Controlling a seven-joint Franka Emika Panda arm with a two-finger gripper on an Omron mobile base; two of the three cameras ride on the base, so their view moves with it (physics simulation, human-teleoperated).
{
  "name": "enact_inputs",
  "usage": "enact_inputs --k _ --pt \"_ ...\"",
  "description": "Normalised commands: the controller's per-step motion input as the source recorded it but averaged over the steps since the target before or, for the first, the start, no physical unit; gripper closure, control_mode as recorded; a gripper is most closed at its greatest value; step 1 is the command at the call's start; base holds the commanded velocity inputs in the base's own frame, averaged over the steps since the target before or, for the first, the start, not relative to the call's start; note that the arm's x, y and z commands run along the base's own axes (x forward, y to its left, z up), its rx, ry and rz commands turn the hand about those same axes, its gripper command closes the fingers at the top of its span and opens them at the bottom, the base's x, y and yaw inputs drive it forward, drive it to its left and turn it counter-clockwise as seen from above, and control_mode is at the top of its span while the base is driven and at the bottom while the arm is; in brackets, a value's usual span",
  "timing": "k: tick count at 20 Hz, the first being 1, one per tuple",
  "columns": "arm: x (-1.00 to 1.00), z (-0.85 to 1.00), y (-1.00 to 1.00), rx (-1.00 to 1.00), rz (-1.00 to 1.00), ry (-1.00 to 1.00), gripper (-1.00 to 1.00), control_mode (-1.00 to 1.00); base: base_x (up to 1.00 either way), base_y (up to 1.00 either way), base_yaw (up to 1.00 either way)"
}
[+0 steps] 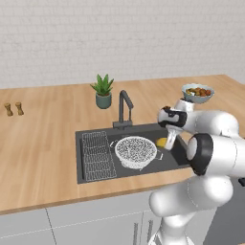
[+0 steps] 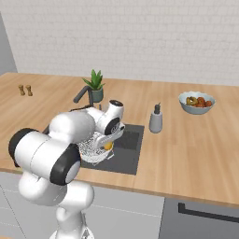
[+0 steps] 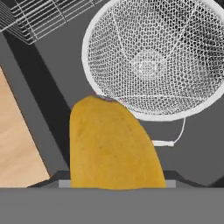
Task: Put the colander in the sink, put the mango in the colander, and turn on the sink faucet and pour water over the colander.
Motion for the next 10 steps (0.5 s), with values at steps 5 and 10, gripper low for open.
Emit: enact_inputs --k 5,10 --pt "0.49 -0.21 0.55 0.09 0.03 0.00 1.00 -1.00 0.00 0.00 0.00" --pt "0.47 -0.15 0.51 0.00 0.00 0.01 1.00 -1.00 0.00 0.00 0.00"
